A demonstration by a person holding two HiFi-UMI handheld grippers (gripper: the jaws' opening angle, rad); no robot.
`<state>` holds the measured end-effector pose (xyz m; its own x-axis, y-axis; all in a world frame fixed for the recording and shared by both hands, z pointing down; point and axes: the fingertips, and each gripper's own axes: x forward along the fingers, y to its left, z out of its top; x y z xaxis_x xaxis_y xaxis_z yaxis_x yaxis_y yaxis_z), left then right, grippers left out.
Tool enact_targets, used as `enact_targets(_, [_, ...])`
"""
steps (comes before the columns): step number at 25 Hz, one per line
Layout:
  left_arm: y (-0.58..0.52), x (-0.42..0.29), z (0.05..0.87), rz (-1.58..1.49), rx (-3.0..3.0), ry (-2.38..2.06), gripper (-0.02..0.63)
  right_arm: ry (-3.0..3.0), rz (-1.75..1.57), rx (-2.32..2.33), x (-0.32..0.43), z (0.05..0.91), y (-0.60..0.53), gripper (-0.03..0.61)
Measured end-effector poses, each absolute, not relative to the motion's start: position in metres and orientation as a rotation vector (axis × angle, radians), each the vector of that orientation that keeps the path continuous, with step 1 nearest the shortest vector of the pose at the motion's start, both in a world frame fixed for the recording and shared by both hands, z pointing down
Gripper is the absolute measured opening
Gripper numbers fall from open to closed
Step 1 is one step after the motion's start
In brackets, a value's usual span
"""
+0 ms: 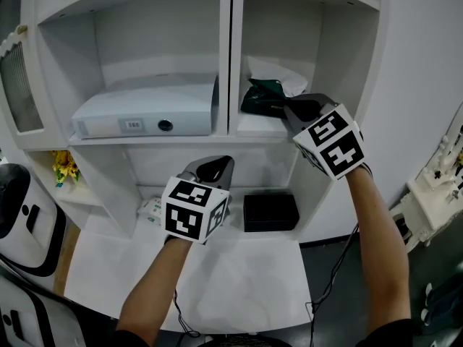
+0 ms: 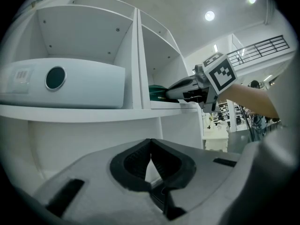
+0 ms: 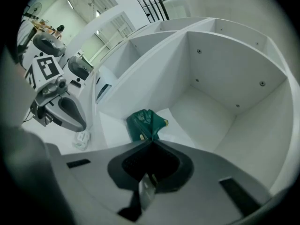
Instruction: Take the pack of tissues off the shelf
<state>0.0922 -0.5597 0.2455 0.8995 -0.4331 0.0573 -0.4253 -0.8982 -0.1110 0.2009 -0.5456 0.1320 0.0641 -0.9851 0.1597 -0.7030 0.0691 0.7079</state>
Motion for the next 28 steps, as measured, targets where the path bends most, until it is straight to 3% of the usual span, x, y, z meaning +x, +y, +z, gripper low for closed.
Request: enact_targets(28, [-0.494,0.053,0.236,-0.104,-2.973,0.579,0.005,-1.633,-0.681,2.166,0.174,0.093,-0.452,0.003])
